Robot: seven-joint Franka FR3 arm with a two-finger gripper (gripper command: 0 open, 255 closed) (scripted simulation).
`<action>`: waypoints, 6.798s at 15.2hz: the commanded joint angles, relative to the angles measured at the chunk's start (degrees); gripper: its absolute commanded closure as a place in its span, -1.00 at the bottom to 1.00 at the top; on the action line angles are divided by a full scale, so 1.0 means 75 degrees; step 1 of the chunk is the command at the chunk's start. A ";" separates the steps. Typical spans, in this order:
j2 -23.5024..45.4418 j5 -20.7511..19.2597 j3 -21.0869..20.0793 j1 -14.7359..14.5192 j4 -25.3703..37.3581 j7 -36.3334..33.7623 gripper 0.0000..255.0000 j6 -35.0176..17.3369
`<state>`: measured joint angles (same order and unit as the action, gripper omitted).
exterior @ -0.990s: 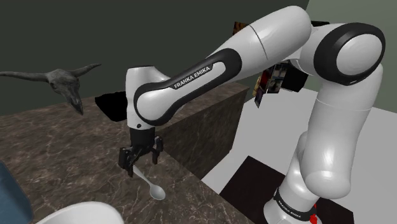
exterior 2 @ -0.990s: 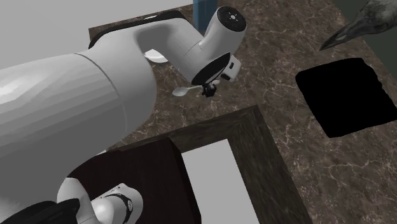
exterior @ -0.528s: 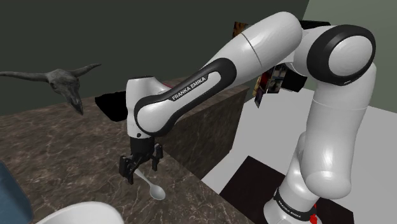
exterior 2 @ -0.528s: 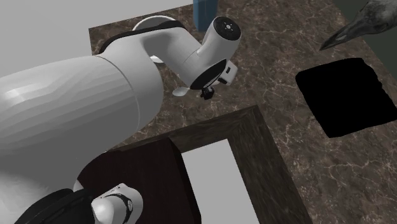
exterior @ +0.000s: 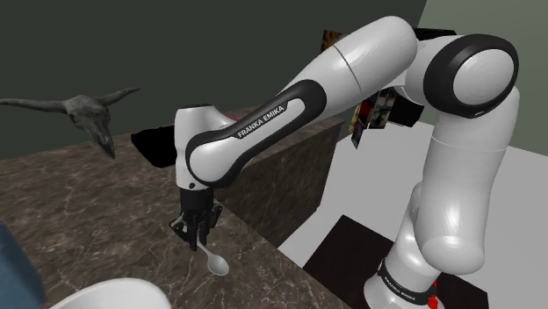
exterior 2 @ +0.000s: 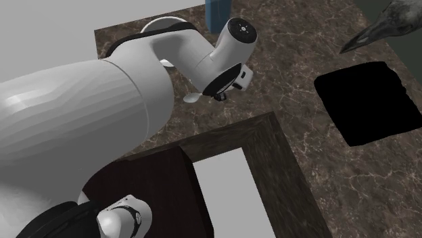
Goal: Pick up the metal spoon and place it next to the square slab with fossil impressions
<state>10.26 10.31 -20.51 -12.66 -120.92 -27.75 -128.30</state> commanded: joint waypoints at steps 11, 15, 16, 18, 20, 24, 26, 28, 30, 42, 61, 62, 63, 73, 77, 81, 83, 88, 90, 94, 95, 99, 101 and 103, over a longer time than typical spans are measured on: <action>-0.0221 0.0060 -0.0028 0.0010 0.0142 -0.0017 1.00 0.0367; -0.0438 0.0101 -0.0032 0.0033 0.0318 -0.0040 1.00 0.0751; -0.0488 0.0110 -0.0032 0.0038 0.0366 -0.0047 1.00 0.0847; -0.0585 0.0127 -0.0031 0.0049 0.0468 -0.0062 1.00 0.1040; -0.0675 0.0142 -0.0029 0.0058 0.0575 -0.0078 1.00 0.1234; -0.0837 0.0165 -0.0023 0.0076 0.0810 -0.0114 1.00 0.1622; -0.0909 0.0174 -0.0019 0.0085 0.0937 -0.0134 1.00 0.1817; -0.0974 0.0181 -0.0015 0.0093 0.1071 -0.0156 1.00 0.2012; -0.1033 0.0187 -0.0010 0.0100 0.1212 -0.0179 1.00 0.2208; 0.0648 -0.0405 0.0517 0.0602 0.3709 0.0557 1.00 0.3261; 0.4284 -0.1084 0.1046 0.0866 0.8720 0.1435 1.00 0.4852; 0.4266 -0.1081 0.1047 0.0876 0.8585 0.1448 1.00 0.4737; 0.4251 -0.1078 0.1048 0.0886 0.8457 0.1461 1.00 0.4626; 0.4284 -0.1073 0.1067 0.0943 0.7480 0.1576 1.00 0.3629; 0.4365 -0.1078 0.1078 0.0953 0.7204 0.1617 1.00 0.3277; 0.4376 -0.1079 0.1080 0.0953 0.7175 0.1622 1.00 0.3237; 0.4376 -0.1079 0.1080 0.0953 0.7175 0.1622 1.00 0.3237; 0.4374 -0.1079 0.1080 0.0955 0.7170 0.1623 -1.00 0.3234; 0.4374 -0.1079 0.1080 0.0954 0.7171 0.1623 -1.00 0.3234; 0.4406 -0.1089 0.1084 0.0964 0.7991 0.1609 -1.00 0.4025; 0.4444 -0.1095 0.1086 0.0961 0.8256 0.1603 -1.00 0.4253; 0.4444 -0.1095 0.1086 0.0961 0.8256 0.1603 -1.00 0.4253; 0.4444 -0.1095 0.1086 0.0961 0.8257 0.1603 -1.00 0.4253; 0.4444 -0.1095 0.1086 0.0961 0.8257 0.1603 -1.00 0.4253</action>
